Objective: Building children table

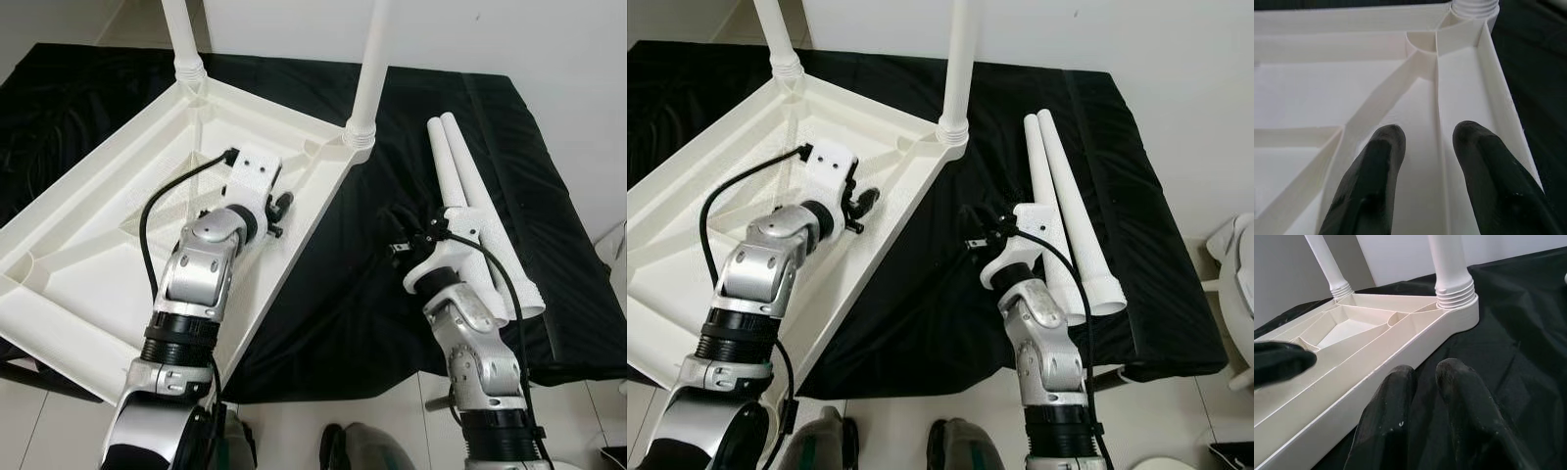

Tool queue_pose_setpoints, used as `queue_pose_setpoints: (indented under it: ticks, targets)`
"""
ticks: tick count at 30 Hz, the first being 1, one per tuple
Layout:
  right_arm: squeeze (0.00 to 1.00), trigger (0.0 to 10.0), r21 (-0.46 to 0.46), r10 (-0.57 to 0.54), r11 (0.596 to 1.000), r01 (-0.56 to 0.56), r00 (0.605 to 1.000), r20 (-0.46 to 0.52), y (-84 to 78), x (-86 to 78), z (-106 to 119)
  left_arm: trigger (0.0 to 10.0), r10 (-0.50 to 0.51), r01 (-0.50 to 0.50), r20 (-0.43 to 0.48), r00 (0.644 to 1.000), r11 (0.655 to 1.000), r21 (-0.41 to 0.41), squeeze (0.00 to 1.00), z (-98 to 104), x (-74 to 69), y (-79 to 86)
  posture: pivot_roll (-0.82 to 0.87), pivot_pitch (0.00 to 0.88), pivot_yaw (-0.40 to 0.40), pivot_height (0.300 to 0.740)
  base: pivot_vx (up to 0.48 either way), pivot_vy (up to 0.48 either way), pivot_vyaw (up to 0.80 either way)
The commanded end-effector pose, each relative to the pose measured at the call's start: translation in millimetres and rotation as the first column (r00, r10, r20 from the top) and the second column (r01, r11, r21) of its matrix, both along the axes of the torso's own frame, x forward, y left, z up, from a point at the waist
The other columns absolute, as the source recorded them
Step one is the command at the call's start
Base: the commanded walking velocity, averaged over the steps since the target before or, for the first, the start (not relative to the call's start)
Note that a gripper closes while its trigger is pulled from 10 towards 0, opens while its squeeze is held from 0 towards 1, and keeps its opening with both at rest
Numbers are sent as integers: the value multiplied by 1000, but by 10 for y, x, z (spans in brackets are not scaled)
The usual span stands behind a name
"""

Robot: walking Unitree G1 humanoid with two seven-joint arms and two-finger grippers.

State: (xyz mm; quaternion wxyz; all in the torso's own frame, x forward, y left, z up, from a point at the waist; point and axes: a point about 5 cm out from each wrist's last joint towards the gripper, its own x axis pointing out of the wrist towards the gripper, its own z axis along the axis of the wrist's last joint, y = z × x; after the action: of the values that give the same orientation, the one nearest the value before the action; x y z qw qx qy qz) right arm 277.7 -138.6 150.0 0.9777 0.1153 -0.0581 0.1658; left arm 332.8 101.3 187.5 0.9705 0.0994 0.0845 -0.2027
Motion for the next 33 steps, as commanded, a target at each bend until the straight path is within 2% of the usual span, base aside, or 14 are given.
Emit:
queue_pose_setpoints:
  ticks: [1,4,8,9,10,11,13,14,16,23,24,28,32,33]
  targets:
    - [0,10000,-9,-6,1000,6,1000,-11,-1,-18,-30,10000,129,-129,18,992,992,16,0,-4,-9,71,3,70,-9,740,0,0,0]
    - [0,10000,-10,-6,1000,5,1000,-12,1,-21,-38,10000,91,-91,7,996,996,3,0,11,-78,88,7,68,-10,740,0,0,0]
    - [0,10000,-16,-3,1000,3,1000,-19,-4,-30,-69,10000,-85,87,-57,995,996,23,0,-23,-391,152,14,64,-13,740,0,0,0]
    - [0,10000,-16,-3,1000,3,1000,-19,-4,-30,-69,10000,-85,87,-57,995,996,23,0,-23,-391,152,14,64,-13,740,0,0,0]
    - [0,10000,-17,0,1000,0,1000,-20,-2,-25,-69,10000,-124,126,-83,989,992,24,0,-52,-466,178,14,64,-13,740,0,0,0]
    - [0,10000,-17,0,1000,0,1000,-20,-2,-25,-69,10000,-124,126,-83,989,992,24,0,-52,-466,178,14,64,-13,740,0,0,0]
    - [0,10000,-22,7,1000,-8,1000,-19,-1,-6,-69,10000,-167,169,-131,977,986,0,0,-66,-602,245,31,53,-29,740,0,0,0]
    - [0,10000,-22,7,1000,-8,1000,-19,-1,-6,-69,10000,-167,169,-131,977,986,0,0,-66,-602,245,31,53,-29,740,0,0,0]
    - [0,10000,-26,15,1000,-16,1000,-17,2,11,-63,10000,-185,190,-161,969,982,15,0,-75,-691,293,35,52,-32,740,0,0,0]
    - [0,10000,-28,20,999,-20,1000,-16,1,36,-59,10000,-204,212,-199,959,977,22,0,-103,-780,317,45,54,-41,740,0,0,0]
    - [0,10000,-28,23,999,-23,1000,-15,6,44,-56,10000,-225,236,-227,947,972,20,0,-120,-836,306,49,55,-45,740,0,0,0]
    - [0,10000,-29,25,999,-26,1000,-13,12,59,-49,10000,-236,254,-279,931,967,30,0,-179,-905,298,45,57,-43,740,0,0,0]
    - [0,10000,-30,24,999,-24,1000,-12,8,63,-44,10000,-224,247,-296,929,968,42,0,-207,-914,305,42,58,-42,740,0,0,0]
    - [0,10000,-30,21,999,-22,1000,-10,1,65,-39,10000,-192,219,-312,930,974,53,0,-231,-902,326,38,58,-42,740,0,0,0]
